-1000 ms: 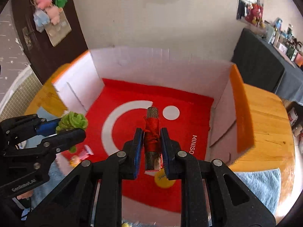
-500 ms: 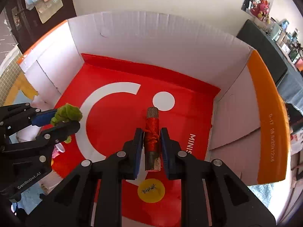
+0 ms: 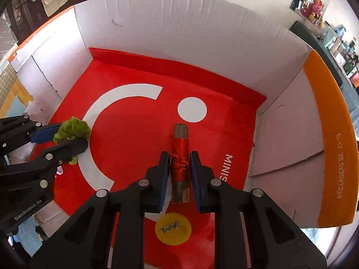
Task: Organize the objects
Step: 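Carry the green yarn with left tool while right tool carries the stick into the box, then open left tool on the green yarn while right tool releases the red stick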
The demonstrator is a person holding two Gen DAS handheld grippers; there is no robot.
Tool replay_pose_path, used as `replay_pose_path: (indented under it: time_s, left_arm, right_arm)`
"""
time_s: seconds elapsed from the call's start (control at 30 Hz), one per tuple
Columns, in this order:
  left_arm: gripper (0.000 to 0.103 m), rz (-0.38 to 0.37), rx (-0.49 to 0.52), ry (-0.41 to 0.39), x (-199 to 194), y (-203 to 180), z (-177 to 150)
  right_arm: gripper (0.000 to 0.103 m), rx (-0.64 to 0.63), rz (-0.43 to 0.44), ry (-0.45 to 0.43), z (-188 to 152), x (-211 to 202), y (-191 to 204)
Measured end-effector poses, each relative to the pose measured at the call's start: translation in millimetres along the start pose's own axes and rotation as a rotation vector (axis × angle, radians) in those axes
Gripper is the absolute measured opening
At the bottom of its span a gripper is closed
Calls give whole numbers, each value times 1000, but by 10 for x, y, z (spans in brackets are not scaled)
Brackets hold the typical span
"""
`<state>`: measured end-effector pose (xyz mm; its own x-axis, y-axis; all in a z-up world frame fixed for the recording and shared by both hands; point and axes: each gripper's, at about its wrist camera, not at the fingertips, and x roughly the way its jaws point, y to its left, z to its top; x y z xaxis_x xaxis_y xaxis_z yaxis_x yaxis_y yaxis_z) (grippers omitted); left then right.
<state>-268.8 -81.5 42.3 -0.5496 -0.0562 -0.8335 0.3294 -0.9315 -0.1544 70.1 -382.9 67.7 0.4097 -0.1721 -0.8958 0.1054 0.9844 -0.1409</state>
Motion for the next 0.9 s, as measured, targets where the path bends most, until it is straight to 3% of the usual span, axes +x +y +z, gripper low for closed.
replay_pose_path:
  time_s: [0.9]
  left_arm:
    - [26,26,3,-7,-27,-5,-14]
  right_arm:
    - [19,16,10,9,-374,-299,-100]
